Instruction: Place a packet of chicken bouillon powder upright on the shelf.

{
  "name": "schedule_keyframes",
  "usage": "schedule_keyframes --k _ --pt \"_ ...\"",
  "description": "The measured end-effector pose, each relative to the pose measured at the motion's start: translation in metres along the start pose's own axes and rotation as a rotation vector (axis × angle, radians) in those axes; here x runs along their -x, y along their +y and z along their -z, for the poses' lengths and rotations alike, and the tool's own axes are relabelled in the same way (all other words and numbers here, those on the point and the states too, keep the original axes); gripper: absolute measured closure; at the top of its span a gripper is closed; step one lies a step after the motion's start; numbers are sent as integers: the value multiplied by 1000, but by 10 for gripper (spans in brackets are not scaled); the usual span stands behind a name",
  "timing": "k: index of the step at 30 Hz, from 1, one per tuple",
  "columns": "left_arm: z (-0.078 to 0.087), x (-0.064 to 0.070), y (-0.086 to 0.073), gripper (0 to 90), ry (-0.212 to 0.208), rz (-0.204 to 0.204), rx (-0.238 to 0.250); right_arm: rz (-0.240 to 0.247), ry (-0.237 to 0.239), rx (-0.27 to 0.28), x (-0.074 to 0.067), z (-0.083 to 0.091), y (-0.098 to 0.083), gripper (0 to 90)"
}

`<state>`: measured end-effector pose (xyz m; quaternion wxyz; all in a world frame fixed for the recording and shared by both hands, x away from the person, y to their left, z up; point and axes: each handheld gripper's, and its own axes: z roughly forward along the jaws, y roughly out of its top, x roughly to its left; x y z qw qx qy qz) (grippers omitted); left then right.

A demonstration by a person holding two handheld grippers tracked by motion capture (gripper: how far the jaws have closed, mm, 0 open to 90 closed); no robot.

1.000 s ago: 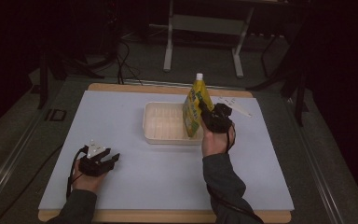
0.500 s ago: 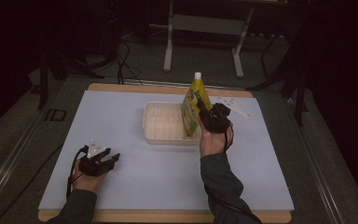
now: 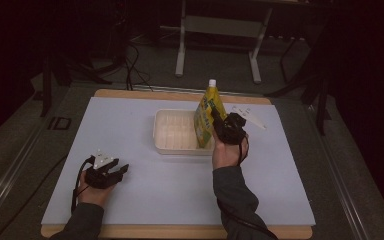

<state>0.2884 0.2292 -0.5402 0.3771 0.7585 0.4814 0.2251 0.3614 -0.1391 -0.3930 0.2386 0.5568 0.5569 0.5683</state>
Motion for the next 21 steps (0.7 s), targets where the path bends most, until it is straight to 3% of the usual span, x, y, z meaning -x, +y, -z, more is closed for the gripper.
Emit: schedule_keyframes --k 21 --pt "-1 0 1 528 -3 -4 -1 -1 -32 4 3 -3 -4 900"
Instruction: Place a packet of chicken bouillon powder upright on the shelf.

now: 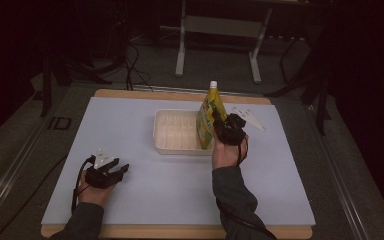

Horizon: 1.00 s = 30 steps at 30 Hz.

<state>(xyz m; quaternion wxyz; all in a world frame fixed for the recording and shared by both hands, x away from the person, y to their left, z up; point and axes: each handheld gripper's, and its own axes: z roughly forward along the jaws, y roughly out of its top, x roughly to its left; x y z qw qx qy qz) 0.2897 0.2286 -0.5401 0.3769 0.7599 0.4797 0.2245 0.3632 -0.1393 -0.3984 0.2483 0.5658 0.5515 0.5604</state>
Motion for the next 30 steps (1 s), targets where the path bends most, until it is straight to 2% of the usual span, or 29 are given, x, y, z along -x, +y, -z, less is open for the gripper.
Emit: schedule_keyframes --k 20,30 --pt "0 0 0 528 -3 -3 4 -32 14 -14 -2 -12 -4 900" --pt "0 0 0 526 -2 -1 5 -13 28 -38 -1 -16 -9 900"
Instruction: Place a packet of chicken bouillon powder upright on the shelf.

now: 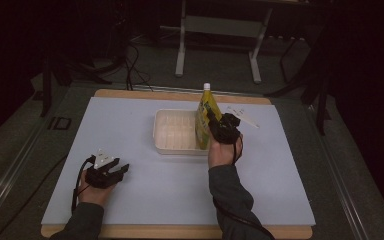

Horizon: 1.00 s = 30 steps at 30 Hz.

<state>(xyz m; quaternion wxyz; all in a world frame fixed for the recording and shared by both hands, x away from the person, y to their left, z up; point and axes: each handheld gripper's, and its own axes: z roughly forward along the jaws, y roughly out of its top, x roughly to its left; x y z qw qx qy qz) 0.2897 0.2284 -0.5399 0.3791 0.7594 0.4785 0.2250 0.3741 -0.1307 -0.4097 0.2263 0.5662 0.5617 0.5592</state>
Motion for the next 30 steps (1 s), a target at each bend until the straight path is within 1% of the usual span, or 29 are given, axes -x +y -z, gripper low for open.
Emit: schedule_keyframes --k 5,10,11,13,15,18,22,24,26,28,30 --pt "0 0 0 526 0 -2 -1 7 6 -22 1 -1 0 899" --pt "0 0 0 526 1 0 0 18 7 -64 3 -6 -4 894" --pt "0 0 0 526 1 1 1 26 10 -76 3 -7 -5 894" --pt "0 0 0 526 0 1 1 44 1 -92 2 -8 -6 893" --pt "0 0 0 526 1 0 1 57 -10 -97 1 -8 -6 893" --pt "0 0 0 526 0 0 1 99 -22 -127 -2 -9 -3 885" --pt "0 0 0 526 0 0 -1 139 -23 -148 -4 -8 -1 858" --pt "0 0 0 526 -1 0 -1 152 -7 -163 -3 -9 -1 837" --pt "0 0 0 526 0 1 -1 168 -8 -174 -3 -8 -1 826" --pt "0 0 0 526 0 1 -1 176 1 -180 -2 -8 0 793" --pt "0 0 0 526 0 0 -1 183 5 -185 -1 -7 1 737"
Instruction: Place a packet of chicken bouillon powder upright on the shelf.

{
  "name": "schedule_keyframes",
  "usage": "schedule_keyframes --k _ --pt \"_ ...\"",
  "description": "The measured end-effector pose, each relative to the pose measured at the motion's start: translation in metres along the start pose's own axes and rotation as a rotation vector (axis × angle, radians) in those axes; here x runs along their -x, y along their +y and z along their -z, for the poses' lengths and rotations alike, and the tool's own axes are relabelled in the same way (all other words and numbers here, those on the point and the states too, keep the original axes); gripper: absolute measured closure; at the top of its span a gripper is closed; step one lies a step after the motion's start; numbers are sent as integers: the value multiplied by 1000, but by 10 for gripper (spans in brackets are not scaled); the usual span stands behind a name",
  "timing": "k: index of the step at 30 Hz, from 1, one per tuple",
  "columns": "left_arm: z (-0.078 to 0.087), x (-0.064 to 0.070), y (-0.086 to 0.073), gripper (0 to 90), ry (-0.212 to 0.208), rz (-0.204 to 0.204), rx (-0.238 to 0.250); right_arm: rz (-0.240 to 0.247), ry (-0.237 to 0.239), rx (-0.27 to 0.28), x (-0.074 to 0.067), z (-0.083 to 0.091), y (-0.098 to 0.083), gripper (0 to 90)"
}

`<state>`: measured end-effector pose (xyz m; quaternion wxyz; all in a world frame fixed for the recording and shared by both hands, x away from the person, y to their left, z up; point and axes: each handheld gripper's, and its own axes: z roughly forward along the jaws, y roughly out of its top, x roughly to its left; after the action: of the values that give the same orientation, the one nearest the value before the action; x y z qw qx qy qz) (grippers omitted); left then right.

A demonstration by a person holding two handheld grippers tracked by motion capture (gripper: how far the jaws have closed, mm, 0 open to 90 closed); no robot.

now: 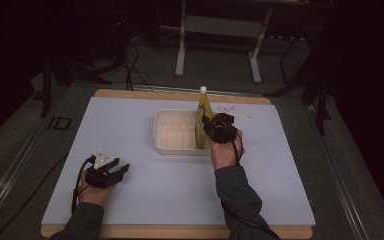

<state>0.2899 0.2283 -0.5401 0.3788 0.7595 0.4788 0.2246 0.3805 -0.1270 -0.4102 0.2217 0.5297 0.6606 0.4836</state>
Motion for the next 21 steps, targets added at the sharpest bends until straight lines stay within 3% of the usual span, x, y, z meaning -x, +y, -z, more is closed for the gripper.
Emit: schedule_keyframes --k 4,9,13,21 --pt "0 0 0 526 0 1 1 5 4 -24 3 1 2 665" --pt "0 0 0 525 1 4 4 38 47 -86 5 3 6 559" --pt "0 0 0 525 1 5 5 83 66 -139 4 7 10 542" --pt "0 0 0 524 2 9 7 130 90 -176 6 19 10 528"
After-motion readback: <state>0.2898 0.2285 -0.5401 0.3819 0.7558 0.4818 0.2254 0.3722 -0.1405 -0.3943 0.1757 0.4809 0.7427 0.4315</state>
